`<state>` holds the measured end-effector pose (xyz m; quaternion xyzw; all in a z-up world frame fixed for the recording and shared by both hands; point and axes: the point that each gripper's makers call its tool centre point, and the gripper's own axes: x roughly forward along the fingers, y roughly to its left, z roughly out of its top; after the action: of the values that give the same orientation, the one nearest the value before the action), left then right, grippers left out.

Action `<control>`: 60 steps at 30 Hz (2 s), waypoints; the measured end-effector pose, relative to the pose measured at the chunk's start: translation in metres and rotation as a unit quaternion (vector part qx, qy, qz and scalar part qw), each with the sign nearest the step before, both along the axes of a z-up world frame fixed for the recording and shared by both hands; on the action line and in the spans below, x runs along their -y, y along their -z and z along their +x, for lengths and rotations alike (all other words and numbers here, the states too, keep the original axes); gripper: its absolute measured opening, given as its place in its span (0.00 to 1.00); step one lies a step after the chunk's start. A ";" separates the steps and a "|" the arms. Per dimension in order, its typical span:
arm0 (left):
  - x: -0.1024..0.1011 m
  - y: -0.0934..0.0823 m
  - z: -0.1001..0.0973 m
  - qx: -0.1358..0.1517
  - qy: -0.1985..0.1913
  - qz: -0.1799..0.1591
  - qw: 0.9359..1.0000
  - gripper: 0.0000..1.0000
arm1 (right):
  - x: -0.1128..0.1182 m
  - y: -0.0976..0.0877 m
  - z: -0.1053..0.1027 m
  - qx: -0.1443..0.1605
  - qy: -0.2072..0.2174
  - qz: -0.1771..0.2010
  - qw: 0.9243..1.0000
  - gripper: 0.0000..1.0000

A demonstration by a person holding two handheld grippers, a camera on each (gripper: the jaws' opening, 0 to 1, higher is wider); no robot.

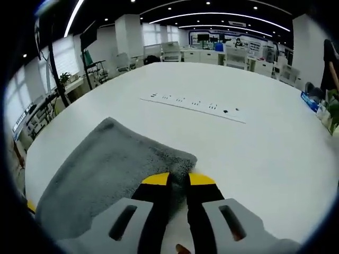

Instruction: Fold the towel on the table until its edges align and the towel forms a compact rectangular stack.

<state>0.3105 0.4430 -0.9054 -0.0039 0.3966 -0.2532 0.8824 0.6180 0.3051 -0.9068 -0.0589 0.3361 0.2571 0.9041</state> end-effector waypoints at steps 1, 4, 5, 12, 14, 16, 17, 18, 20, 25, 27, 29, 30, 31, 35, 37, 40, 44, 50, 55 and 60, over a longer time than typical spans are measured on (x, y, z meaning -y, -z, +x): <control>0.004 0.000 0.000 0.000 0.006 -0.001 1.000 0.16 | 0.003 -0.001 -0.003 0.000 0.002 -0.002 1.000 0.10; 0.016 0.002 0.001 0.005 0.024 -0.004 1.000 0.16 | 0.016 -0.003 -0.008 0.000 0.010 -0.009 1.000 0.10; 0.020 0.002 -0.001 0.002 0.031 -0.005 0.999 0.16 | 0.023 -0.002 -0.007 -0.001 0.013 -0.010 1.000 0.10; 0.041 0.007 -0.005 0.005 0.072 -0.001 0.997 0.16 | 0.042 -0.003 -0.012 -0.001 0.027 -0.011 1.000 0.11; 0.043 0.007 -0.006 0.006 0.078 0.002 0.997 0.16 | 0.043 -0.002 -0.010 0.000 0.029 -0.010 1.000 0.11; 0.042 0.008 -0.006 0.007 0.081 0.005 0.997 0.16 | 0.043 -0.001 -0.009 0.001 0.028 -0.010 1.000 0.12; 0.041 0.008 -0.006 0.006 0.081 0.004 0.997 0.16 | 0.043 -0.001 -0.009 0.001 0.029 -0.010 1.000 0.12; 0.041 0.009 -0.006 0.006 0.081 0.003 0.997 0.16 | 0.043 -0.002 -0.010 0.002 0.029 -0.010 1.000 0.12; 0.041 0.009 -0.006 0.006 0.081 0.003 0.997 0.16 | 0.040 -0.004 -0.013 0.002 0.031 -0.008 0.999 0.12; 0.041 0.008 -0.007 0.009 0.082 0.003 0.997 0.17 | 0.037 -0.011 -0.023 0.001 0.028 -0.003 1.000 0.14; 0.041 0.007 -0.007 0.014 0.084 0.007 0.996 0.18 | 0.038 -0.012 -0.026 0.006 0.016 -0.009 1.000 0.16; 0.042 0.004 -0.006 0.021 0.090 0.014 0.996 0.19 | 0.040 -0.011 -0.026 0.008 0.010 -0.015 1.000 0.17; 0.042 0.004 -0.006 0.023 0.091 0.016 0.995 0.20 | 0.042 -0.011 -0.028 0.008 0.010 -0.014 1.000 0.17; 0.041 0.003 -0.005 0.025 0.092 0.017 0.995 0.20 | 0.044 -0.011 -0.028 0.007 0.010 -0.011 1.000 0.17; 0.040 0.000 -0.004 0.031 0.091 0.022 0.995 0.22 | 0.049 -0.010 -0.033 0.007 0.010 -0.009 1.000 0.18; 0.039 -0.004 -0.002 0.040 0.094 0.027 0.994 0.23 | 0.050 -0.011 -0.039 0.007 0.009 -0.007 1.000 0.18; 0.040 -0.005 -0.001 0.045 0.106 0.035 0.993 0.24 | 0.049 -0.013 -0.050 0.007 0.000 -0.005 1.000 0.18; 0.043 -0.007 -0.002 0.051 0.121 0.046 0.990 0.27 | 0.053 -0.013 -0.063 0.005 -0.010 -0.005 1.000 0.19; 0.043 -0.012 0.001 0.056 0.116 0.043 0.991 0.28 | 0.063 -0.011 -0.082 -0.001 -0.012 0.002 1.000 0.19; 0.030 -0.016 0.018 0.067 0.112 0.060 0.990 0.28 | 0.067 -0.009 -0.098 -0.008 -0.016 0.007 1.000 0.18; 0.017 -0.024 0.046 0.084 0.103 0.073 0.988 0.28 | 0.072 -0.010 -0.113 -0.013 -0.017 0.010 1.000 0.19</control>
<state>0.3561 0.4262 -0.8810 0.1223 0.3371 -0.3126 0.8796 0.5050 0.2329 -0.8965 -0.0524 0.3438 0.2766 0.8958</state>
